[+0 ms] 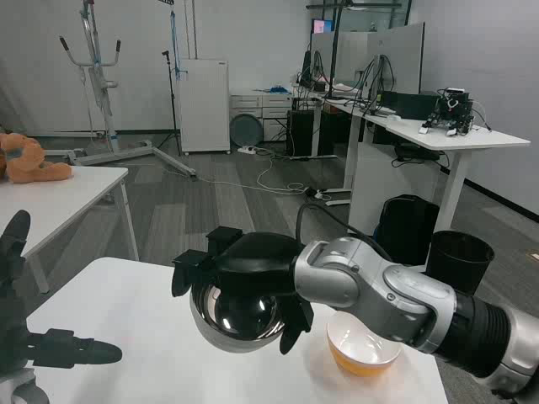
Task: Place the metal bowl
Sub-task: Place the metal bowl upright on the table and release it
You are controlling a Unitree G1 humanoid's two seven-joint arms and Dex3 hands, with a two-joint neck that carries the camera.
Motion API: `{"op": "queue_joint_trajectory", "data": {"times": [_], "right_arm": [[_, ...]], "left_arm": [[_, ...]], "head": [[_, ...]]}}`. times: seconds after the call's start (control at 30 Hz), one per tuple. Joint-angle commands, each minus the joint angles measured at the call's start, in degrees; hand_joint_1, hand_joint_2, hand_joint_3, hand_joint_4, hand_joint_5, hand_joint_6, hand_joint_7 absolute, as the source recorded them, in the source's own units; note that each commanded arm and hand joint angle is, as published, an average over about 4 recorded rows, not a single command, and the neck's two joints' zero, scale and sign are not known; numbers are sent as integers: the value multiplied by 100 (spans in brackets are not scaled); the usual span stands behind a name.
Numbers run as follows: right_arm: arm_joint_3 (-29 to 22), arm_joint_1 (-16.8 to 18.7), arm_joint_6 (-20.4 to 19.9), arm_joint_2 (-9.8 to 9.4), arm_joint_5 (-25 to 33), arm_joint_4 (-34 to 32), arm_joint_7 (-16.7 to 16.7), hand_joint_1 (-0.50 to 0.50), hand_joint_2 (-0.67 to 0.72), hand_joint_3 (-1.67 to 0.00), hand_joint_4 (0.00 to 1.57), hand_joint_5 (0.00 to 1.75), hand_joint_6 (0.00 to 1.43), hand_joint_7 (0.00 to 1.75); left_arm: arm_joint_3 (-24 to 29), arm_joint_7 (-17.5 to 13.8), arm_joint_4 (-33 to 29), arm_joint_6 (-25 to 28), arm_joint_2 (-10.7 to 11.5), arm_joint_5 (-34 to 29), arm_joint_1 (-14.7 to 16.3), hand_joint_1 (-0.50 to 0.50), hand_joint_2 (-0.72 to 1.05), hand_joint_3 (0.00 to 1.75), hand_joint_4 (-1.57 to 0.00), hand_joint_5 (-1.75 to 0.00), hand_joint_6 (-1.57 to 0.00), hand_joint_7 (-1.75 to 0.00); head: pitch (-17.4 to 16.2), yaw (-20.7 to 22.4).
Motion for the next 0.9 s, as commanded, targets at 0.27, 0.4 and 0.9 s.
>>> {"op": "queue_joint_trajectory", "data": {"times": [0.27, 0.4, 0.9], "right_arm": [[97, 30, -24, -103, 68, 59, -22, -46, -60, -159, 88, 165, 63, 161], [227, -167, -66, -17, 117, 299, -22, -46, -60, -159, 88, 165, 63, 161], [385, -244, -147, 18, 183, 618, -33, -46, -60, -159, 88, 165, 63, 161]], "left_arm": [[-105, -194, -131, 132, -108, -186, 38, -50, -46, 0, -37, -31, 0, 0], [-59, -199, -103, 193, -104, -199, -21, -50, -46, 0, -37, -31, 0, 0], [-44, -203, 104, 237, -104, -190, -186, -50, -46, 0, -37, -31, 0, 0]], "head": [[-242, 317], [-326, 353], [-523, 222]]}}
